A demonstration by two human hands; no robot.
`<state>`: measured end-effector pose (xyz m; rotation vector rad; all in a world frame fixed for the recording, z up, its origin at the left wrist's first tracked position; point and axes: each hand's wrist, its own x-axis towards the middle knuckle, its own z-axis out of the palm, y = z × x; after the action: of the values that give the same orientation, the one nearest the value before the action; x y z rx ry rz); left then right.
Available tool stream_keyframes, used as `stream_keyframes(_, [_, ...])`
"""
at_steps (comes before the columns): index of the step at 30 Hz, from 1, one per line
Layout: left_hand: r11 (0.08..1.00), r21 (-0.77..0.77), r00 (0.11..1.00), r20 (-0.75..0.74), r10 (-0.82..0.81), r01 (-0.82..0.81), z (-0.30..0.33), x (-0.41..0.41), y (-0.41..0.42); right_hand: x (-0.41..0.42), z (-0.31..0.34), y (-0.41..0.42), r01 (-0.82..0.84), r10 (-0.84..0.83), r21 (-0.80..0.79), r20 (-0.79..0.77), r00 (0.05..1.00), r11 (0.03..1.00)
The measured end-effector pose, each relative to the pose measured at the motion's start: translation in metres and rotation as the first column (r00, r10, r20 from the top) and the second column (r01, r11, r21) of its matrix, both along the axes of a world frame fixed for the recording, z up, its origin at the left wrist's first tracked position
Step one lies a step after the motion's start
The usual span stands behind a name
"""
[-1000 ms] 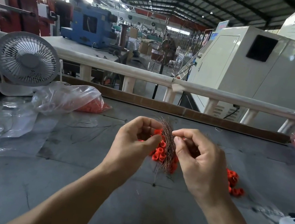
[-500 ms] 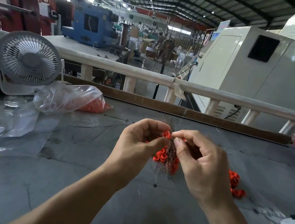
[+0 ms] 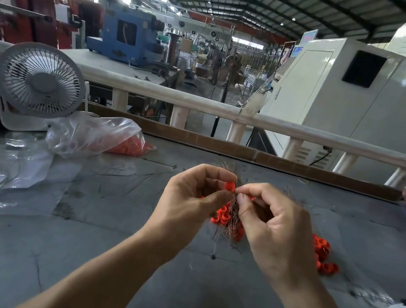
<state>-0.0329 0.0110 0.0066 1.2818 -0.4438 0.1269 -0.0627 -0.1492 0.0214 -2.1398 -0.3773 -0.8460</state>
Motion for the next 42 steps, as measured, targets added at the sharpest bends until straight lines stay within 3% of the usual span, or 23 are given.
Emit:
stream_keyframes(15, [0.994,-0.109,0.989,-0.142,-0.041,0.025,0.000,0.002,0.000,0.009,-0.006,-0.007,0.010,-0.010,-0.009,-0.003,1.000,1.000])
stream_keyframes(23, [0.976,-0.190,0.961,-0.232,-0.151,0.107,0.002,0.002,0.002,0.010,-0.005,-0.011,-0.130,0.137,0.143,-0.037,0.990,0.981])
stream_keyframes(42, [0.946,-0.261,0.961,-0.145,-0.234,0.191,0.014,-0.006,0.003,0.009,-0.008,-0.008,-0.231,0.259,0.198,-0.133,0.957,0.953])
